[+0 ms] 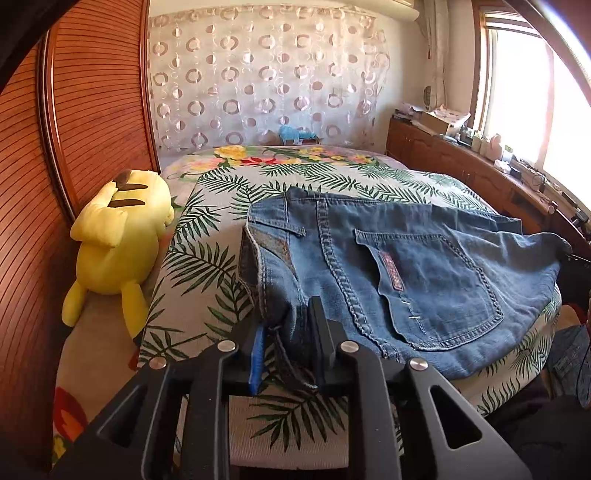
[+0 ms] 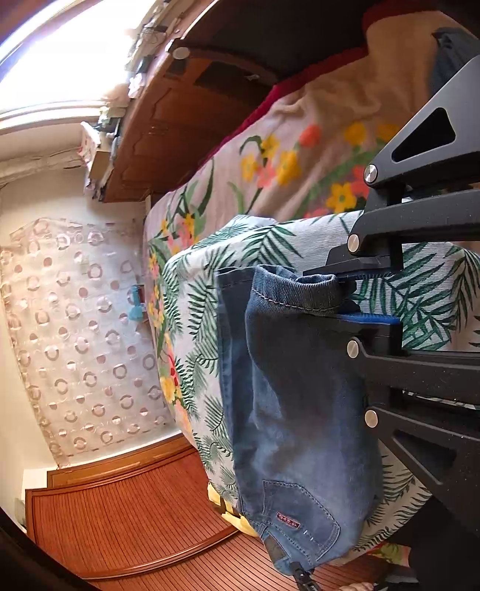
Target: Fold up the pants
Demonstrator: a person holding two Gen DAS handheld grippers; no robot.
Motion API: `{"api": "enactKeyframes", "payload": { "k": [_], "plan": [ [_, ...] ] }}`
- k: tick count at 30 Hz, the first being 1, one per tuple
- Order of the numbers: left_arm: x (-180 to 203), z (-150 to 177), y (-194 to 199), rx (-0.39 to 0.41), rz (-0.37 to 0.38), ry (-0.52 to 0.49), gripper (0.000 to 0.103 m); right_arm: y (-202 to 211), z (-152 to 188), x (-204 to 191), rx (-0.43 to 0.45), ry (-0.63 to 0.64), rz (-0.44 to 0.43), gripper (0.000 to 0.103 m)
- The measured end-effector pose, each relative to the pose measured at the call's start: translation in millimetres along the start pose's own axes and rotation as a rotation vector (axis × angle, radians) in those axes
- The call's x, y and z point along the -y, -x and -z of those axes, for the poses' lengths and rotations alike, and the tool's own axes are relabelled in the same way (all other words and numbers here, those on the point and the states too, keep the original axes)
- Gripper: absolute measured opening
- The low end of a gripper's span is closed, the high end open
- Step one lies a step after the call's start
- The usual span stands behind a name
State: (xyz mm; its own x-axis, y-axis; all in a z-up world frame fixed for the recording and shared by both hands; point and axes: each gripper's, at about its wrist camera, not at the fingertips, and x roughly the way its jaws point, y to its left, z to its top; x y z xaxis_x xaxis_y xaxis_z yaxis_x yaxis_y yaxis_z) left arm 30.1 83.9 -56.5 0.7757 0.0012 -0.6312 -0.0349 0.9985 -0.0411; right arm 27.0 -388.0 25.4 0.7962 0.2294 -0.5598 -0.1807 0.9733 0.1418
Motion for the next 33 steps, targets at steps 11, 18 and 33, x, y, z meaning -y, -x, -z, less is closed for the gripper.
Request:
{"api": "enactKeyframes", "payload": {
  "k": [11,18,33],
  "plan": [
    [2.9,3.6,7.3,-0.001,-0.017,-0.019,0.033,-1.0,2.2,-0.4,-0.021,-0.021,0.000,0.015],
    [14.1,0.8,14.7,0.016,0.010,-0.038,0.046,-1.0,3.7,-1.5,-0.020,-0.018,0.006,0.015],
    [57.0,8.3,-39.7,-0.082,0.105,-0.076,0.046,-0.7,5.0,-1.3,-0.027,-0.018,0.010,0.015]
  ]
}}
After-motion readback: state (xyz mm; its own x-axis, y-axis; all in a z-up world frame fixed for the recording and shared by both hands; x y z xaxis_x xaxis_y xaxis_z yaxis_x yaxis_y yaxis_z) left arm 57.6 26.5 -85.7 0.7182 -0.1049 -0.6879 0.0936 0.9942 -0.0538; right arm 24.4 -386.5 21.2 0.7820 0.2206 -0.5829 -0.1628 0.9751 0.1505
